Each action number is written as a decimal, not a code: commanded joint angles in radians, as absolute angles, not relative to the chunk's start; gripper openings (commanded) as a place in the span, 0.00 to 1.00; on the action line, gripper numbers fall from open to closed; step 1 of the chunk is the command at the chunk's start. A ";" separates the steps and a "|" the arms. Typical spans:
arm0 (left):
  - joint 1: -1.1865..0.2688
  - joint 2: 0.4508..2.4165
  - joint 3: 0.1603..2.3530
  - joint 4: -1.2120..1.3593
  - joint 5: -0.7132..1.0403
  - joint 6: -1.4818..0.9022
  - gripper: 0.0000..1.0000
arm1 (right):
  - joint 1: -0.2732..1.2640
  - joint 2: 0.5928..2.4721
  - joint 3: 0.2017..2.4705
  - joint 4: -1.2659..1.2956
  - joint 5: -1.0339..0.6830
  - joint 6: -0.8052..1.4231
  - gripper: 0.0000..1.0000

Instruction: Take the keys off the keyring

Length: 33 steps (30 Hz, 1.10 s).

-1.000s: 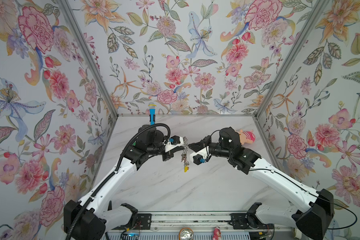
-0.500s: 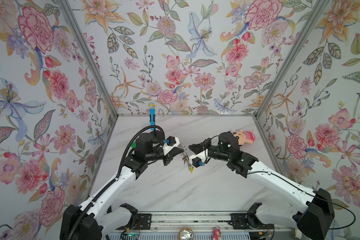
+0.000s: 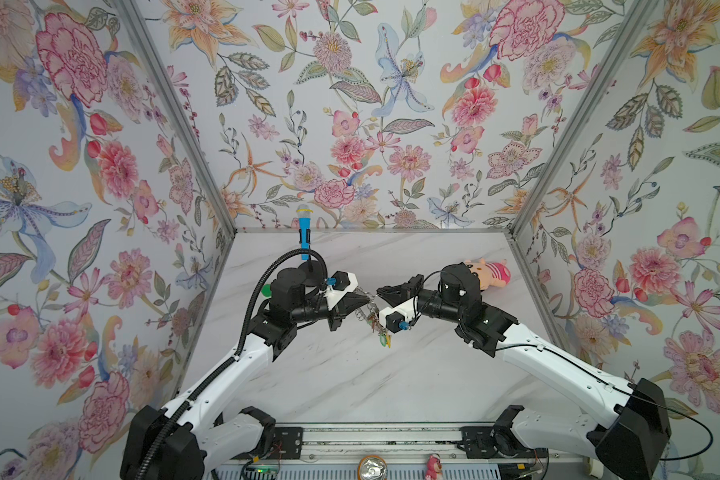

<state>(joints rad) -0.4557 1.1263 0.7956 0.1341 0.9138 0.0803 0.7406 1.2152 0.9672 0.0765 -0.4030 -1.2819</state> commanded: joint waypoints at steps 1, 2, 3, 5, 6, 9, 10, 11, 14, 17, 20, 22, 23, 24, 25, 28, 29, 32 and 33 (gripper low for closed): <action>-0.461 1.143 0.807 0.118 0.942 0.089 0.15 | 0.731 1.174 0.983 0.129 -0.434 -1.250 0.00; -0.463 1.148 0.818 0.102 0.943 0.100 0.16 | 0.730 1.175 0.985 0.123 -0.438 -1.247 0.00; -0.466 1.153 0.830 0.085 0.943 0.112 0.16 | 0.729 1.174 0.988 0.118 -0.439 -1.247 0.00; -0.470 1.158 0.848 0.059 0.942 0.123 0.19 | 0.725 1.175 0.991 0.109 -0.439 -1.247 0.00; -0.473 1.160 0.859 0.043 0.941 0.155 0.21 | 0.725 1.175 0.993 0.104 -0.439 -1.247 0.00; -0.481 1.164 0.892 -0.010 0.927 0.198 0.29 | 0.725 1.176 0.995 0.099 -0.444 -1.245 0.00; -0.485 1.167 0.905 -0.034 0.919 0.216 0.29 | 0.725 1.174 0.996 0.098 -0.446 -1.242 0.00; -0.489 1.169 0.920 -0.056 0.909 0.234 0.30 | 0.725 1.176 0.997 0.096 -0.448 -1.243 0.00; -0.502 1.171 0.954 -0.095 0.896 0.254 0.33 | 0.727 1.181 1.005 0.085 -0.446 -1.245 0.00; -0.525 1.170 0.972 -0.117 0.880 0.256 0.36 | 0.728 1.183 1.008 0.086 -0.437 -1.247 0.00; -0.540 1.172 0.972 -0.125 0.854 0.255 0.39 | 0.730 1.186 1.006 0.086 -0.433 -1.248 0.00; -0.540 1.178 0.978 -0.135 0.852 0.253 0.40 | 0.732 1.186 1.007 0.086 -0.425 -1.247 0.00; -0.544 1.178 0.980 -0.142 0.842 0.251 0.41 | 0.732 1.187 1.005 0.085 -0.419 -1.246 0.00; -0.547 1.174 0.980 -0.147 0.824 0.248 0.42 | 0.731 1.187 1.005 0.084 -0.411 -1.249 0.00; -0.549 1.169 0.980 -0.149 0.808 0.246 0.42 | 0.732 1.188 1.005 0.084 -0.406 -1.251 0.00; -0.558 1.135 0.967 -0.132 0.754 0.221 0.48 | 0.732 1.190 1.006 0.083 -0.389 -1.253 0.00; -0.563 1.122 0.960 -0.123 0.735 0.213 0.49 | 0.736 1.190 1.008 0.082 -0.384 -1.254 0.00; -0.594 1.084 0.949 -0.102 0.662 0.198 0.50 | 0.742 1.192 1.008 0.084 -0.366 -1.256 0.00; -0.603 1.076 0.947 -0.096 0.636 0.190 0.50 | 0.744 1.192 1.008 0.084 -0.360 -1.255 0.00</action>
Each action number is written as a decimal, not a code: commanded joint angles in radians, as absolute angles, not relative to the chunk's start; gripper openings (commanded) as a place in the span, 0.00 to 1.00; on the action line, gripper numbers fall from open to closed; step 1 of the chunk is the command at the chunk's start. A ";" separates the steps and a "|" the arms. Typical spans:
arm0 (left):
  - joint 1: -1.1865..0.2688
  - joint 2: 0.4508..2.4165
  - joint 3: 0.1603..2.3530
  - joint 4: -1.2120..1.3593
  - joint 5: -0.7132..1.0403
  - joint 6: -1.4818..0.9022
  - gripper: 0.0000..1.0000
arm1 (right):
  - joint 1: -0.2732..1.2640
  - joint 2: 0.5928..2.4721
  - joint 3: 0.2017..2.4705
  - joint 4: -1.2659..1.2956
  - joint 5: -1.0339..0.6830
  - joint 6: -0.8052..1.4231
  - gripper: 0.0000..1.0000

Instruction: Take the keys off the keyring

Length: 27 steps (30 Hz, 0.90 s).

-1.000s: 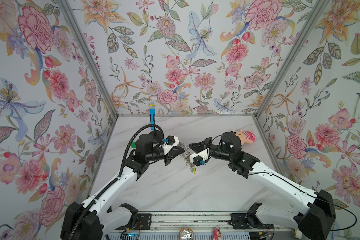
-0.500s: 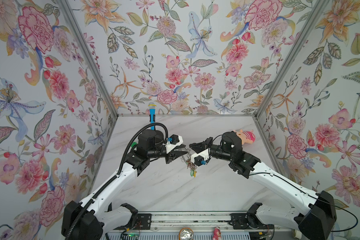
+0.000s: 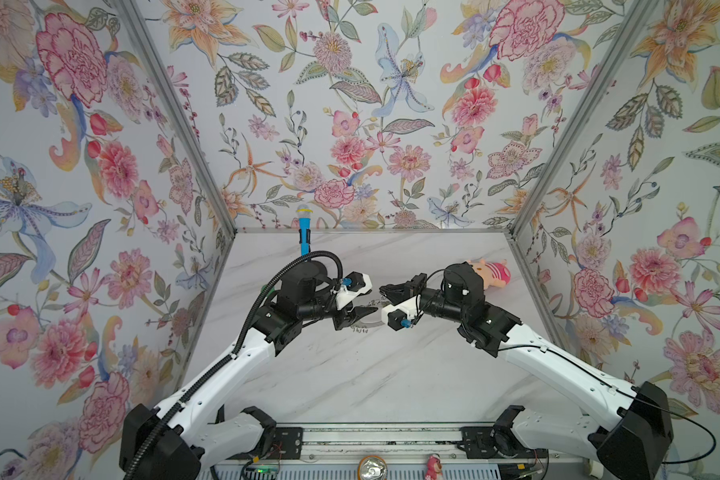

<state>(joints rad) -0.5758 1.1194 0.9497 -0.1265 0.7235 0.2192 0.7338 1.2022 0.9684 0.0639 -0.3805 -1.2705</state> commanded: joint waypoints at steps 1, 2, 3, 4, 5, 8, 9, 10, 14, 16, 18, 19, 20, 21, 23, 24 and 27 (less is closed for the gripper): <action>-0.613 1.066 0.943 -0.086 0.607 0.181 0.50 | 0.747 1.193 1.009 0.084 -0.353 -1.255 0.00; -0.625 1.059 0.939 -0.079 0.584 0.171 0.50 | 0.749 1.194 1.010 0.083 -0.344 -1.255 0.00; -0.631 1.052 0.933 -0.071 0.572 0.163 0.51 | 0.752 1.195 1.011 0.083 -0.339 -1.252 0.00; -0.636 1.045 0.926 -0.060 0.553 0.151 0.51 | 0.754 1.197 1.012 0.082 -0.334 -1.251 0.00; -0.639 1.038 0.918 -0.054 0.535 0.139 0.51 | 0.755 1.197 1.015 0.078 -0.331 -1.245 0.00; -0.646 1.017 0.904 -0.046 0.509 0.133 0.50 | 0.760 1.202 1.032 0.055 -0.327 -1.237 0.00; -0.648 1.011 0.903 -0.050 0.499 0.104 0.51 | 0.761 1.205 1.038 0.045 -0.320 -1.236 0.00; -0.649 1.003 0.902 -0.054 0.493 0.099 0.51 | 0.761 1.209 1.041 0.040 -0.312 -1.236 0.00; -0.650 0.974 0.874 -0.053 0.477 0.084 0.52 | 0.771 1.211 1.046 0.033 -0.284 -1.230 0.00; -0.650 0.971 0.866 -0.060 0.486 0.078 0.52 | 0.777 1.213 1.053 0.025 -0.270 -1.223 0.00; -0.650 0.967 0.862 -0.064 0.491 0.074 0.53 | 0.783 1.218 1.068 0.001 -0.246 -1.218 0.00; -0.651 0.962 0.862 -0.070 0.484 0.078 0.53 | 0.788 1.222 1.076 -0.011 -0.227 -1.213 0.00; -0.650 0.956 0.862 -0.076 0.475 0.083 0.54 | 0.790 1.226 1.082 -0.017 -0.209 -1.206 0.00; -0.650 0.949 0.862 -0.079 0.466 0.085 0.55 | 0.793 1.229 1.086 -0.017 -0.190 -1.199 0.00; -0.650 0.927 0.859 -0.081 0.448 0.087 0.57 | 0.797 1.240 1.097 -0.036 -0.162 -1.196 0.00; -0.652 0.918 0.858 -0.080 0.442 0.085 0.57 | 0.798 1.243 1.102 -0.042 -0.157 -1.191 0.00; -0.654 0.891 0.838 -0.066 0.430 0.058 0.57 | 0.803 1.253 1.116 -0.053 -0.145 -1.178 0.00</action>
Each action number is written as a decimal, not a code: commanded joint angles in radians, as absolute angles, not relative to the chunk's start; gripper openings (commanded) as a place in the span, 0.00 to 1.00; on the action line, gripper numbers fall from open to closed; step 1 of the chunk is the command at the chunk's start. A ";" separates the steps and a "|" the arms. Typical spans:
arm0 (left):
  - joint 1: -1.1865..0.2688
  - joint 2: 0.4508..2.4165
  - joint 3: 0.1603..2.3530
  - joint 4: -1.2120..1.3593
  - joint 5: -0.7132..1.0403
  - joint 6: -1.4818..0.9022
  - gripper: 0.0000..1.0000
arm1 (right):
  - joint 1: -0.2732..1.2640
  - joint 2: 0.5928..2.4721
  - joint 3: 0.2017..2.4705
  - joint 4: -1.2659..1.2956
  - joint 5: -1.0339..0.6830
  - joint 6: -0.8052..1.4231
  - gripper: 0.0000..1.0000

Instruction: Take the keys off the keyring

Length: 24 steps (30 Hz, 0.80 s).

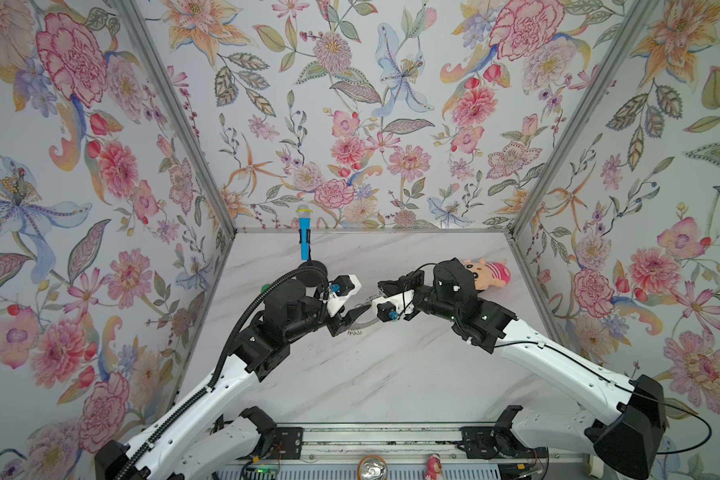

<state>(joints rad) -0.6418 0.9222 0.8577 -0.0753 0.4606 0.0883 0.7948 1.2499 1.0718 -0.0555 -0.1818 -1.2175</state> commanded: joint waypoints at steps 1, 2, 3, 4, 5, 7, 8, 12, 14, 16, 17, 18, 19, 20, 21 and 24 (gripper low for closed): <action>-0.656 0.883 0.830 -0.058 0.429 0.048 0.57 | 0.805 1.257 1.118 -0.051 -0.137 -1.176 0.00; -0.662 0.877 0.818 -0.044 0.425 0.037 0.57 | 0.809 1.259 1.120 -0.051 -0.130 -1.172 0.00; -0.668 0.871 0.805 -0.027 0.416 0.025 0.57 | 0.810 1.259 1.123 -0.051 -0.127 -1.169 0.00; -0.674 0.870 0.789 -0.005 0.411 0.011 0.57 | 0.811 1.261 1.125 -0.052 -0.127 -1.165 0.00; -0.681 0.870 0.775 0.020 0.409 -0.001 0.57 | 0.815 1.263 1.126 -0.051 -0.126 -1.162 0.00; -0.695 0.882 0.755 0.058 0.395 -0.017 0.56 | 0.817 1.265 1.126 -0.046 -0.127 -1.157 0.00; -0.700 0.893 0.751 0.073 0.390 -0.025 0.55 | 0.819 1.265 1.126 -0.046 -0.126 -1.154 0.00; -0.718 0.931 0.730 0.150 0.392 -0.040 0.52 | 0.820 1.267 1.128 -0.048 -0.124 -1.143 0.00; -0.724 0.947 0.706 0.224 0.390 -0.051 0.52 | 0.818 1.265 1.126 -0.045 -0.124 -1.141 0.00; -0.729 0.967 0.690 0.290 0.402 -0.065 0.51 | 0.817 1.264 1.119 -0.037 -0.129 -1.135 0.00; -0.729 0.981 0.689 0.309 0.398 -0.071 0.50 | 0.816 1.263 1.118 -0.037 -0.131 -1.132 0.00; -0.730 0.994 0.692 0.318 0.397 -0.073 0.50 | 0.816 1.264 1.120 -0.038 -0.130 -1.128 0.00; -0.732 1.006 0.695 0.330 0.396 -0.076 0.49 | 0.818 1.265 1.120 -0.039 -0.130 -1.126 0.00; -0.734 1.020 0.694 0.345 0.395 -0.080 0.49 | 0.817 1.265 1.120 -0.037 -0.130 -1.124 0.00; -0.736 1.029 0.693 0.359 0.391 -0.082 0.49 | 0.816 1.266 1.120 -0.038 -0.129 -1.125 0.00; -0.737 1.058 0.696 0.383 0.370 -0.087 0.46 | 0.817 1.270 1.117 -0.035 -0.135 -1.120 0.00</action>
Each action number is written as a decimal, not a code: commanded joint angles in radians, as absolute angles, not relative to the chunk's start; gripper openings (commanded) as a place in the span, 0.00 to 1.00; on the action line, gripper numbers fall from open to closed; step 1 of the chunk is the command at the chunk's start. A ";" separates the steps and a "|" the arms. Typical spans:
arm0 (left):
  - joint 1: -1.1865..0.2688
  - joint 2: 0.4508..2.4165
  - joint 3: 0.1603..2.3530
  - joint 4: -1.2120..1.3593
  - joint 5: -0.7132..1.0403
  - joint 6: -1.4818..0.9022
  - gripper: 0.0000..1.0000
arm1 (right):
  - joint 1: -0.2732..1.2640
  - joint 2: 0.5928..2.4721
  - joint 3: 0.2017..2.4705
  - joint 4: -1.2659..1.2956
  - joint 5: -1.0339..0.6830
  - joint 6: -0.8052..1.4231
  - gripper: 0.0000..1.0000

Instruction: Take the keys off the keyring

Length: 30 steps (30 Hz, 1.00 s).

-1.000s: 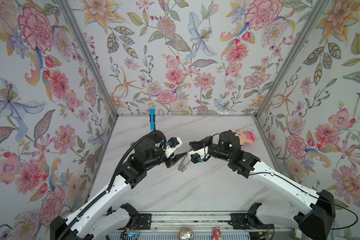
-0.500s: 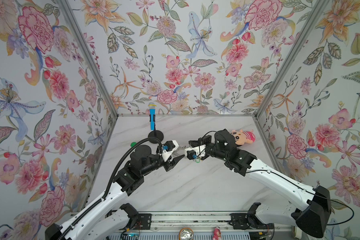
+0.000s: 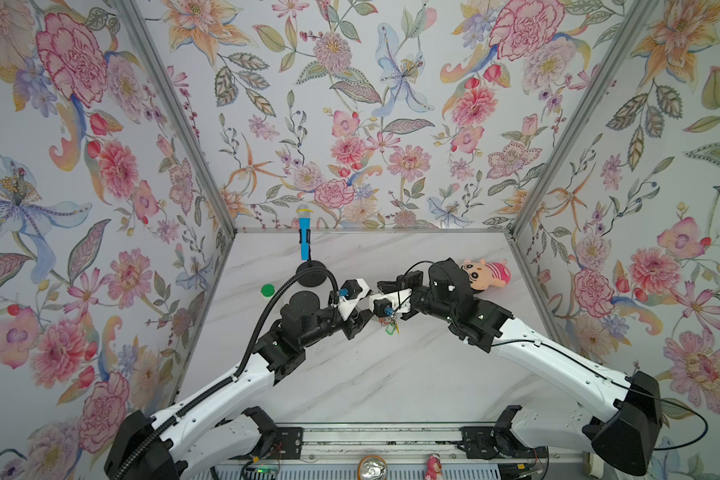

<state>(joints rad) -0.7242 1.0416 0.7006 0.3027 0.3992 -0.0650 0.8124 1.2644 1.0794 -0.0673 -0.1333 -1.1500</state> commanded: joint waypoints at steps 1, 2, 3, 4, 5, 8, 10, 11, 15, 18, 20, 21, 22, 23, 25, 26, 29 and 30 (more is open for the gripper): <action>-0.738 1.067 0.698 0.385 0.357 -0.085 0.44 | 0.816 1.267 1.117 -0.032 -0.139 -1.119 0.00; -0.737 1.074 0.698 0.389 0.347 -0.084 0.43 | 0.817 1.268 1.115 -0.030 -0.142 -1.118 0.00; -0.738 1.080 0.698 0.393 0.336 -0.083 0.41 | 0.816 1.266 1.114 -0.028 -0.143 -1.117 0.00; -0.737 1.087 0.698 0.397 0.326 -0.084 0.40 | 0.817 1.266 1.114 -0.028 -0.146 -1.116 0.00; -0.736 1.095 0.698 0.402 0.316 -0.083 0.38 | 0.817 1.266 1.112 -0.028 -0.147 -1.115 0.00; -0.737 1.112 0.703 0.415 0.299 -0.084 0.33 | 0.818 1.267 1.108 -0.025 -0.146 -1.115 0.00; -0.736 1.124 0.711 0.413 0.287 -0.080 0.30 | 0.815 1.263 1.103 -0.021 -0.147 -1.115 0.00; -0.736 1.130 0.716 0.409 0.284 -0.077 0.28 | 0.816 1.261 1.101 -0.019 -0.149 -1.114 0.00; -0.736 1.142 0.728 0.389 0.285 -0.065 0.18 | 0.813 1.255 1.093 -0.018 -0.151 -1.112 0.00; -0.736 1.140 0.729 0.389 0.292 -0.061 0.14 | 0.810 1.252 1.091 -0.018 -0.154 -1.112 0.00; -0.736 1.138 0.732 0.390 0.300 -0.057 0.10 | 0.808 1.252 1.091 -0.018 -0.155 -1.113 0.00; -0.737 1.135 0.733 0.390 0.303 -0.056 0.06 | 0.808 1.252 1.089 -0.018 -0.157 -1.112 0.00; -0.736 1.135 0.734 0.385 0.304 -0.053 0.03 | 0.808 1.251 1.088 -0.017 -0.157 -1.112 0.00; -0.736 1.135 0.738 0.378 0.307 -0.050 0.01 | 0.808 1.250 1.088 -0.017 -0.155 -1.113 0.00; -0.736 1.132 0.743 0.360 0.307 -0.040 0.00 | 0.804 1.246 1.086 -0.018 -0.153 -1.112 0.00; -0.736 1.131 0.744 0.354 0.305 -0.036 0.00 | 0.803 1.241 1.084 -0.017 -0.151 -1.113 0.00; -0.736 1.116 0.747 0.336 0.305 -0.020 0.00 | 0.793 1.224 1.073 -0.009 -0.146 -1.112 0.00; -0.733 1.111 0.748 0.330 0.309 -0.015 0.00 | 0.787 1.216 1.066 -0.004 -0.146 -1.112 0.00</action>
